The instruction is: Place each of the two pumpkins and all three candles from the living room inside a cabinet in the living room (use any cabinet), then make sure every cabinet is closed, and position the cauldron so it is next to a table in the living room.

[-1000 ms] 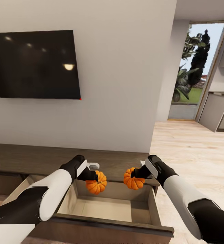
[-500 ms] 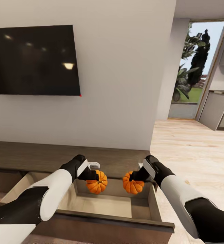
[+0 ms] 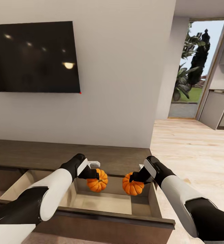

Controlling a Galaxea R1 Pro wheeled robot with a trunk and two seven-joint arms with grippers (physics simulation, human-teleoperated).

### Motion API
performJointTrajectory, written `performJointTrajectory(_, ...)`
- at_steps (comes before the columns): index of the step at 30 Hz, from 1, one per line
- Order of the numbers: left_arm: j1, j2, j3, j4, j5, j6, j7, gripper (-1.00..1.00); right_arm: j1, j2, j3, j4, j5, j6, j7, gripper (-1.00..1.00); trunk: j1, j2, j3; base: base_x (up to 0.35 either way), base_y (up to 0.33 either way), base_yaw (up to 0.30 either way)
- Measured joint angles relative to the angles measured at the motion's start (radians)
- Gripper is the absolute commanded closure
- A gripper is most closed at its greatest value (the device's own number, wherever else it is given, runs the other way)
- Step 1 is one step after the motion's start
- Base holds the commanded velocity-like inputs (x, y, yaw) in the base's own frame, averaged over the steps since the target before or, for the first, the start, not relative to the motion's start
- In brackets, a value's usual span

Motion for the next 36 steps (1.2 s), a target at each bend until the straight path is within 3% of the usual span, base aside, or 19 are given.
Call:
performJointTrajectory(6,0.000,0.000,0.001,0.000,0.001,0.008,-0.007,1.00,0.001,0.001,0.004,0.001,0.001,-0.005,-0.001,1.00,0.023,-0.042,-0.024,0.000,0.000,0.045)
performJointTrajectory(14,0.000,0.000,0.002,0.000,0.001,0.058,-0.007,1.00,0.002,0.002,0.003,0.001,0.002,-0.009,-0.001,1.00,0.023,-0.042,-0.025,0.000,0.000,0.004)
performJointTrajectory(36,0.000,0.000,0.003,0.002,0.002,0.063,-0.007,1.00,0.003,0.003,0.005,0.001,0.002,-0.003,-0.003,1.00,0.023,-0.042,-0.025,0.079,0.000,0.000)
